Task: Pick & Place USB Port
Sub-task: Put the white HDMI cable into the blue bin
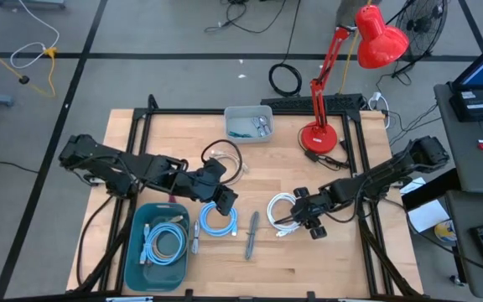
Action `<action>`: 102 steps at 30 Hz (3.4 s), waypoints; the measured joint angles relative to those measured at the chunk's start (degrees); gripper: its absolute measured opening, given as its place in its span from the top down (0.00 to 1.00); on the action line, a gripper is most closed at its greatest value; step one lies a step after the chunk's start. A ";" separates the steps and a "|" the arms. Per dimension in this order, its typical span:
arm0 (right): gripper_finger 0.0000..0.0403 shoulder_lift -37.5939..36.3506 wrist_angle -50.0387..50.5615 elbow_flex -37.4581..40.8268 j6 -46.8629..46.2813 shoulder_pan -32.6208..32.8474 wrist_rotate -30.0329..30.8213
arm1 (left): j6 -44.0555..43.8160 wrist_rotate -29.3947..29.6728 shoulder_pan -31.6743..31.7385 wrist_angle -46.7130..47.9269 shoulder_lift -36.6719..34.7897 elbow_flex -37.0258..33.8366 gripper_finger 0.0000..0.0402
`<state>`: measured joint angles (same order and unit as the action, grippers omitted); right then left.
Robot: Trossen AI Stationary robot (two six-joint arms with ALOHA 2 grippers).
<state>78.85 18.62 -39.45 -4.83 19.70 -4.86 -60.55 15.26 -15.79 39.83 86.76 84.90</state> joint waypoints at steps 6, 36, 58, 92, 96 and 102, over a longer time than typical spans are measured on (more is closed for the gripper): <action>0.53 1.66 -0.10 -1.38 1.05 0.29 -0.14 | -0.04 0.32 -0.37 -0.10 0.00 0.00 0.69; 0.64 8.00 -2.32 -1.76 1.26 2.86 0.90 | -2.23 2.89 -3.67 -0.24 0.00 0.02 0.69; 0.82 4.16 0.53 -6.03 -5.06 2.91 4.93 | -3.45 4.39 -3.63 -0.51 0.00 0.02 0.69; 0.80 3.15 13.97 -35.84 3.70 3.38 4.57 | -33.97 -5.81 -2.24 29.23 -1.35 -5.27 0.69; 0.80 3.15 17.92 -35.92 6.03 5.13 4.58 | -28.29 -19.28 1.77 12.34 -3.33 -16.15 0.69; 0.80 3.15 23.10 -35.92 7.05 9.06 4.63 | -32.53 -29.72 6.63 -25.96 -3.58 -33.36 0.69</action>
<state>82.00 41.72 -75.37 2.22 28.76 -0.23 -93.09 -14.45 -9.16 13.87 83.18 51.54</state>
